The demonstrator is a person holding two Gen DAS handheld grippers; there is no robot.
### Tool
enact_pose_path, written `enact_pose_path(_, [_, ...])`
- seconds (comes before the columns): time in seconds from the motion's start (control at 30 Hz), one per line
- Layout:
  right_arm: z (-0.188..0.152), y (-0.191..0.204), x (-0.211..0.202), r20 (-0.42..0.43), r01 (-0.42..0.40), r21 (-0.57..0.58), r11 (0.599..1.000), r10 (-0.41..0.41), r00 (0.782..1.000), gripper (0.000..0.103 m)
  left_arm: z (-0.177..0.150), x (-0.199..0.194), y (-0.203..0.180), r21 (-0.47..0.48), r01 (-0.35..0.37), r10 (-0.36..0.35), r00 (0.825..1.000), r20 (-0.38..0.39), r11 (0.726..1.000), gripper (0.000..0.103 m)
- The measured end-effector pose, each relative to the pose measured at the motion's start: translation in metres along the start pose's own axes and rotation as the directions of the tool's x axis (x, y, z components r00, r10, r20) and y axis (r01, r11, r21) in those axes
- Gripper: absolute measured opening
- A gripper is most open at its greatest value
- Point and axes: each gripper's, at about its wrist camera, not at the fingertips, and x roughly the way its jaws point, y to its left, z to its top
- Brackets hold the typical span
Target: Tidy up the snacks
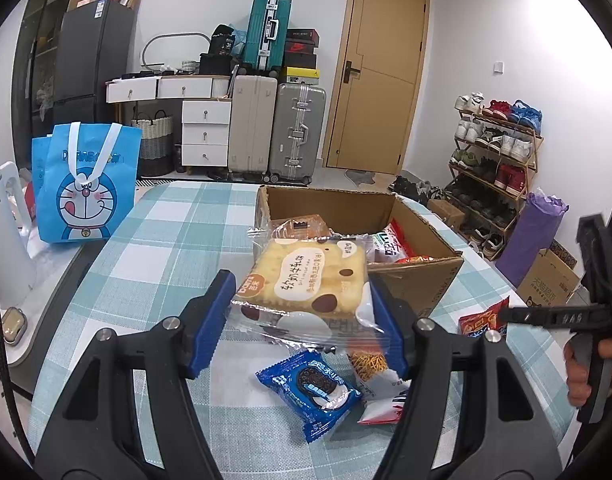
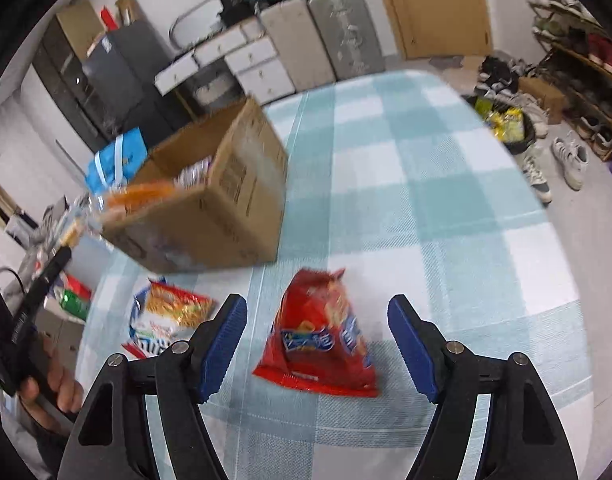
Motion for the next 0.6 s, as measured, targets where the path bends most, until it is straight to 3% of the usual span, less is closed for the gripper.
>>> enact_pose_path(0.07, [-0.003, 0.004, 0.014, -0.036, 0.033, -0.01, 0.999, -0.033, 0.999, 0.074, 0.001, 0.0, 0.0, 0.0, -0.001, 0.001, 1.0, -0.003, 1.0, 0.064])
enact_pose_path(0.13, [-0.009, 0.009, 0.031, -0.09, 0.061, -0.041, 0.997, -0.064, 0.994, 0.058, 0.002, 0.001, 0.0, 0.001, 0.0, 0.001, 1.0, -0.004, 1.0, 0.064])
enact_pose_path(0.23, [-0.012, 0.019, 0.031, -0.06, 0.071, -0.1, 0.993, -0.077, 0.995, 0.047, 0.002, 0.004, 0.002, 0.003, -0.008, 0.008, 1.0, -0.007, 1.0, 0.064])
enact_pose_path(0.4, [-0.008, 0.029, 0.006, 0.046, -0.014, -0.108, 0.994, 0.019, 0.999, 0.045, 0.003, 0.009, 0.004, 0.002, -0.013, 0.013, 1.0, -0.009, 1.0, 0.064])
enact_pose_path(0.6, [-0.002, 0.056, -0.035, 0.198, -0.114, -0.161, 0.98, 0.146, 0.969, 0.045, 0.011, 0.022, 0.003, 0.017, -0.021, 0.021, 1.0, -0.001, 1.0, 0.064])
